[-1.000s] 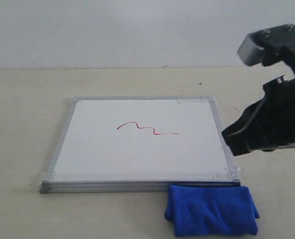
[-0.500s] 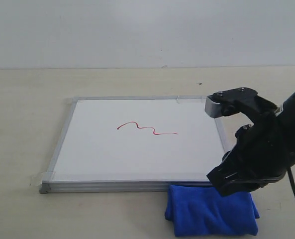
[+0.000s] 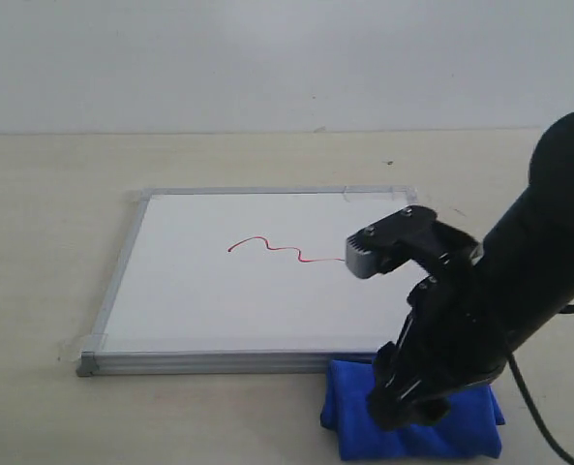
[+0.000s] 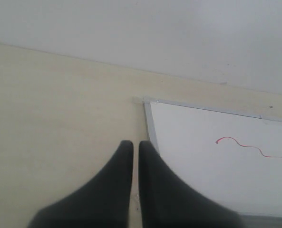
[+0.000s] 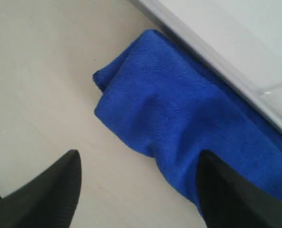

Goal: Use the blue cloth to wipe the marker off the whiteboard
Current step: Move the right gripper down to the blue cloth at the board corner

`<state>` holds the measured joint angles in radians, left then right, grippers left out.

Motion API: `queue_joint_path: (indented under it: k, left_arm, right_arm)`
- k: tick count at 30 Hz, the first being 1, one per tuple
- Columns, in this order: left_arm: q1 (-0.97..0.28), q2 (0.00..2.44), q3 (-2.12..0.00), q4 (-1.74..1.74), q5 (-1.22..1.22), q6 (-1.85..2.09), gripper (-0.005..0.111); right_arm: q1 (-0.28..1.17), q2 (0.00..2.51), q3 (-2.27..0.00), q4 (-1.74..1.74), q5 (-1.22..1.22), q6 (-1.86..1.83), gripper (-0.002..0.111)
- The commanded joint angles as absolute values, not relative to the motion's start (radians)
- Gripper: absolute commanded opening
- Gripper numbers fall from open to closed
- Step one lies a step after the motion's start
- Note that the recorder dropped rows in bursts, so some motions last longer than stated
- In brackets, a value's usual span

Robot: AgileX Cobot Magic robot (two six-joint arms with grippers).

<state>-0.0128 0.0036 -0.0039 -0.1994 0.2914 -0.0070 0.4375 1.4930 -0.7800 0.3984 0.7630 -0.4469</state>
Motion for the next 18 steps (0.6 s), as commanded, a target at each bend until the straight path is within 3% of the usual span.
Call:
queue_joint_path:
  k: [1, 18]
  left_arm:
    - [-0.010, 0.000, 0.000, -0.195, 0.293, -0.008, 0.004]
    - [-0.010, 0.000, 0.000, -0.195, 0.293, -0.008, 0.004]
  right_arm:
    - [0.522, 1.530, -0.787, 0.328, 0.688, -0.395, 0.062]
    - [0.532, 1.621, -0.790, 0.073, 0.653, 0.000, 0.062]
